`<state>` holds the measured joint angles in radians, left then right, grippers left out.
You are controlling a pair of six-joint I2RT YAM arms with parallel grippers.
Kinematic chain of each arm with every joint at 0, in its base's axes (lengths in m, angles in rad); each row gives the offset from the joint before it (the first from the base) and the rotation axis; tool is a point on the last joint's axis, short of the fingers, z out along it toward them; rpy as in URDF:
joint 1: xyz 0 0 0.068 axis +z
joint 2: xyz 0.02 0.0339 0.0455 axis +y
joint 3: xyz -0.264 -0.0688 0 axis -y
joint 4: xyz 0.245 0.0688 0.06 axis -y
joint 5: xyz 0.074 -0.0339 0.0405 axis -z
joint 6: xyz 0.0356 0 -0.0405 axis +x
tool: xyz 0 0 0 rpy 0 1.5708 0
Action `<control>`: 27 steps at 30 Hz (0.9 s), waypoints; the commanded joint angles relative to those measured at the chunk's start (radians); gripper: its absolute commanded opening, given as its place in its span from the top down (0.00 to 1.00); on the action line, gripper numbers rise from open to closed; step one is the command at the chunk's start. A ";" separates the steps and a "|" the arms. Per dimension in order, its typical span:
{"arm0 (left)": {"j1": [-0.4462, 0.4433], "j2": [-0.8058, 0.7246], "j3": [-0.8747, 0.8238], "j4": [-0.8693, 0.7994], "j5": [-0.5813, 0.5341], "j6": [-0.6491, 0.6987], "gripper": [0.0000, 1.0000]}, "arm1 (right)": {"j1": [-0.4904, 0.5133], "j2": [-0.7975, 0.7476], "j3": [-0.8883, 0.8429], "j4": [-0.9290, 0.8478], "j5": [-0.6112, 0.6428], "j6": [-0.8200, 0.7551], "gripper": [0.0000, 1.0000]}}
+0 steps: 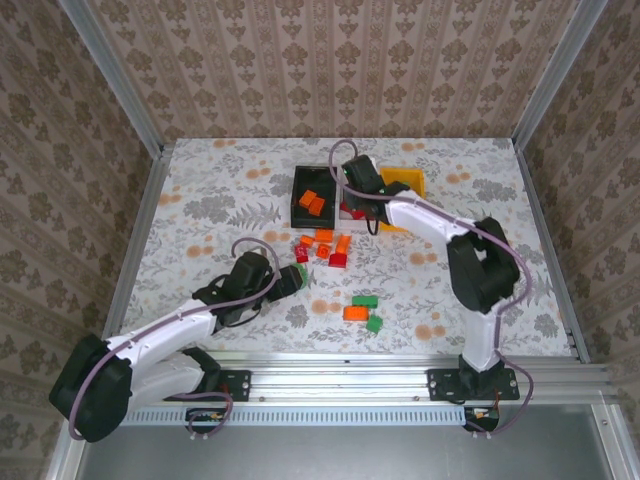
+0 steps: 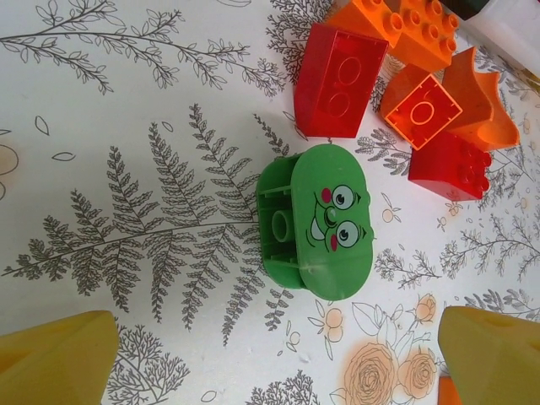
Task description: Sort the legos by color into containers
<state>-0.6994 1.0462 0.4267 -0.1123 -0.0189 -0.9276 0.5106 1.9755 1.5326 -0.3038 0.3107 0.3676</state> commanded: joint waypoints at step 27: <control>-0.023 0.295 0.185 0.028 0.020 0.073 0.08 | 0.170 -0.455 -0.520 -0.044 -0.015 0.050 0.43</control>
<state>-0.7105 1.3209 0.5694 -0.0925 0.0147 -0.8883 0.6849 1.5692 1.0416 -0.3466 0.2798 0.3862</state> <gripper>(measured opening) 0.928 0.570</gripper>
